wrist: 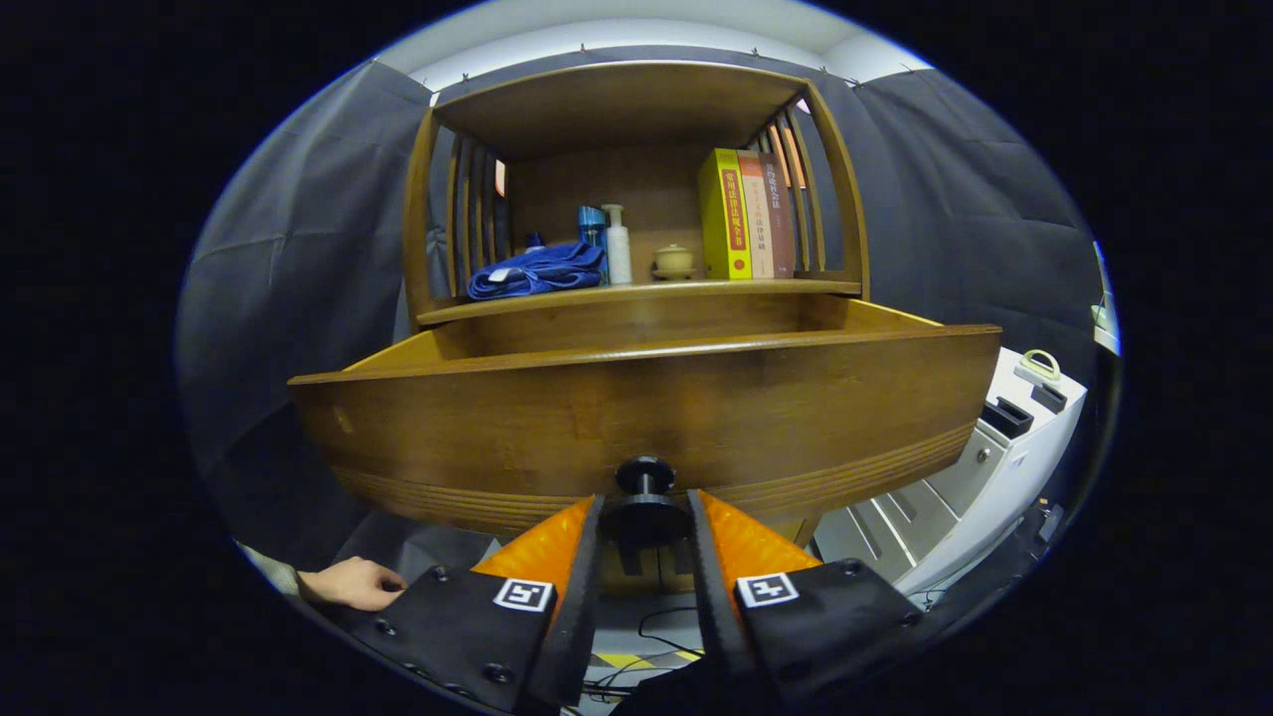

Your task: Pull open the drawer, take out the items inside it, and place them on the countertop above the cabinet.

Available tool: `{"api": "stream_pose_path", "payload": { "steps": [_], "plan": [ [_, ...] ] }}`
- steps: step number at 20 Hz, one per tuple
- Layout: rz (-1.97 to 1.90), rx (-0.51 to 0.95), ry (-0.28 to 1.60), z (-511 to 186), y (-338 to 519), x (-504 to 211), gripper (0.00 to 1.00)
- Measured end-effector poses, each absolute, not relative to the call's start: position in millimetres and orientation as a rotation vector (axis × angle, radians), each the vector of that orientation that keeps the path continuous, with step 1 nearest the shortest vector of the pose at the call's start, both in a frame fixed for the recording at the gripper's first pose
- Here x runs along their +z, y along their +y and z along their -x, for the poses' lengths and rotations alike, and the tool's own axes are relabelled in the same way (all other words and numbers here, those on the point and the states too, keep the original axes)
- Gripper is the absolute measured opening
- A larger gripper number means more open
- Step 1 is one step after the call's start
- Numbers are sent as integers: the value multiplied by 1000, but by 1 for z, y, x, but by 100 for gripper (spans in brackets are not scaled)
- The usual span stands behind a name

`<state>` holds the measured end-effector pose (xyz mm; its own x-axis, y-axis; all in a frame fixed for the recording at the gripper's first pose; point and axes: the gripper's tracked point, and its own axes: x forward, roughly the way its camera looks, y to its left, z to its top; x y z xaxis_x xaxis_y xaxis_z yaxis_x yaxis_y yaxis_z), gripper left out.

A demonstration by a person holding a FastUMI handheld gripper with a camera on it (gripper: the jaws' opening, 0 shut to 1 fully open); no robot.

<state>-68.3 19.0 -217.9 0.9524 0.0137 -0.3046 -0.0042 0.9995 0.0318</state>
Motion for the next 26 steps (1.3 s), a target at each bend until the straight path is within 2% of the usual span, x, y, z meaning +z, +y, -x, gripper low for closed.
{"api": "stream_pose_path", "payload": {
  "steps": [2,5,9,20,26],
  "plan": [
    [50,34,243,67,20,-189,57],
    [111,77,186,68,35,-158,77],
    [104,96,159,58,46,-128,96],
    [-43,60,302,-26,25,-89,97],
    [-31,64,455,-65,16,-103,97]
  ]
}}
